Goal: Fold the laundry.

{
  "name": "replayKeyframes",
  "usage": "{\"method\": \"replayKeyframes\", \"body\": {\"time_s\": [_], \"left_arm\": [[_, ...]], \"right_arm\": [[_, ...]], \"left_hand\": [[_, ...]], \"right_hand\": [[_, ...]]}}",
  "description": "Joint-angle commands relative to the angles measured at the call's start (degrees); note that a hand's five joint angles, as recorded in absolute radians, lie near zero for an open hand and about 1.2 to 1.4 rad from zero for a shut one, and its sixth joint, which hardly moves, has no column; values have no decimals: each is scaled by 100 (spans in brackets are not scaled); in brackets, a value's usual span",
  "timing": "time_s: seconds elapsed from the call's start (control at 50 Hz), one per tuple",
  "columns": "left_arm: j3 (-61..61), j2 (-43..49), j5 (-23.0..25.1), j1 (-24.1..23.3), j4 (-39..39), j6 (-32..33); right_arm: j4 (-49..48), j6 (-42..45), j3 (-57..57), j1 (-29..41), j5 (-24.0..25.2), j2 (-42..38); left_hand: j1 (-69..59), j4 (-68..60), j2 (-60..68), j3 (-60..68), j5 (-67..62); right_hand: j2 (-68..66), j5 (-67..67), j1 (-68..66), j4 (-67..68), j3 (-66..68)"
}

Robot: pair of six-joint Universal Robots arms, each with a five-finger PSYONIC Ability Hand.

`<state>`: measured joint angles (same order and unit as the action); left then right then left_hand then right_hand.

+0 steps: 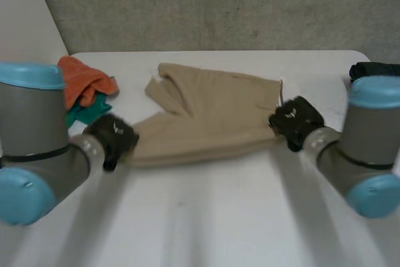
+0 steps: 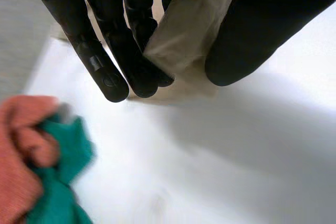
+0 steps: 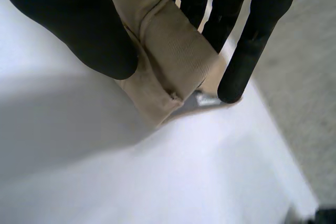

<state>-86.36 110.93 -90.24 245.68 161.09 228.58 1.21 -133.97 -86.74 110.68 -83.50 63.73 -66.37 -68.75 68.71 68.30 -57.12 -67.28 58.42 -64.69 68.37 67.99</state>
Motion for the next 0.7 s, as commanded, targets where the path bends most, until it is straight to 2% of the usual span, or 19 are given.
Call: {"method": "replayKeyframes", "body": {"time_s": [0.02,0.12,0.22,0.3,0.4,0.5,0.62,0.64,0.7], "left_arm": [[-820,-1072,374,-476,-2395,932],[-716,-1267,762,-688,-2803,1338],[223,-697,649,-574,-2189,1304],[1427,76,271,-521,-1529,1093],[3156,1270,-19,-573,-695,795],[4477,2317,-63,-591,-307,688],[5831,3390,-90,-591,18,653],[6085,3652,-133,-600,80,688],[6342,3962,-300,-635,115,662]], "right_arm": [[3047,1440,-869,-441,272,1316],[3122,2226,-1081,-609,712,1440],[2499,1525,-652,-618,730,1168],[1849,593,-37,-530,450,615],[1129,-390,762,-460,-314,-70],[504,-744,1247,-390,-755,-467],[-436,-744,1625,-293,-790,-976],[-760,-735,1713,-241,-808,-1177],[-1228,-709,1827,-179,-913,-1451]], "left_hand": [[-1363,-1125,1129,1170,-1288],[-1363,-1125,1129,1170,-1288],[-1363,-1125,1129,1170,-1288],[-1363,-1125,1129,1170,-1288],[-1363,-1125,1129,1170,-1288],[-1363,-1125,1129,1170,-1288],[-1363,-1125,1129,1170,-1288],[51,289,-284,-243,126],[5637,5875,-5871,-5830,5712]], "right_hand": [[-1272,1158,-1531,1163,1201],[-1272,1158,-1531,1163,1201],[-1272,1158,-1531,1163,1201],[-1272,1158,-1531,1163,1201],[-1272,1158,-1531,1163,1201],[-1272,1158,-1531,1163,1201],[-1272,1158,-1531,1163,1201],[-836,723,-1095,727,766],[5086,-5200,4827,-5195,-5157]]}}
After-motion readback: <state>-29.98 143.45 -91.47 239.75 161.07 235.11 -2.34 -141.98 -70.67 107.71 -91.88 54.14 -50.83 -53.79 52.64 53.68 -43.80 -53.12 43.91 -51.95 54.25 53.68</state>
